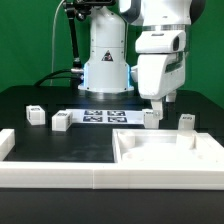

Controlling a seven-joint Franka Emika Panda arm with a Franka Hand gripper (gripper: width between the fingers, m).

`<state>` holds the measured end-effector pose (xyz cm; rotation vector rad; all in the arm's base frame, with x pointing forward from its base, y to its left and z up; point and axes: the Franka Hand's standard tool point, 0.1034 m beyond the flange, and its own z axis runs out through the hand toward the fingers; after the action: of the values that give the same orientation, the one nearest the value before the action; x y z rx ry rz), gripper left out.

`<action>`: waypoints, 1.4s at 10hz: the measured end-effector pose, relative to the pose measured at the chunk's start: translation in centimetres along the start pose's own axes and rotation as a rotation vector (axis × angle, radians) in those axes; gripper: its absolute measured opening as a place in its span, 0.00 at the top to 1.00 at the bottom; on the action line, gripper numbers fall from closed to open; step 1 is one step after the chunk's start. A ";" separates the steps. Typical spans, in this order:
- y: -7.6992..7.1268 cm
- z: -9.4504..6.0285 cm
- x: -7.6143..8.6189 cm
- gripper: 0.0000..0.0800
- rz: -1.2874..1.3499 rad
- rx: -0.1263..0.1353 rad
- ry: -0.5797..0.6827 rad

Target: Assemble one leg

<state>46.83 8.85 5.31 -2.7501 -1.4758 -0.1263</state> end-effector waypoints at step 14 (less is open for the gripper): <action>-3.9 1.2 2.5 0.19 1.254 0.069 0.042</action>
Offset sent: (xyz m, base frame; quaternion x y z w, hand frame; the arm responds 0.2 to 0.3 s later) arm 0.0000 0.0000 0.0000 0.0000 0.0000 0.1296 0.9916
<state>45.02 13.13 4.23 -2.9756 0.4010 -0.0891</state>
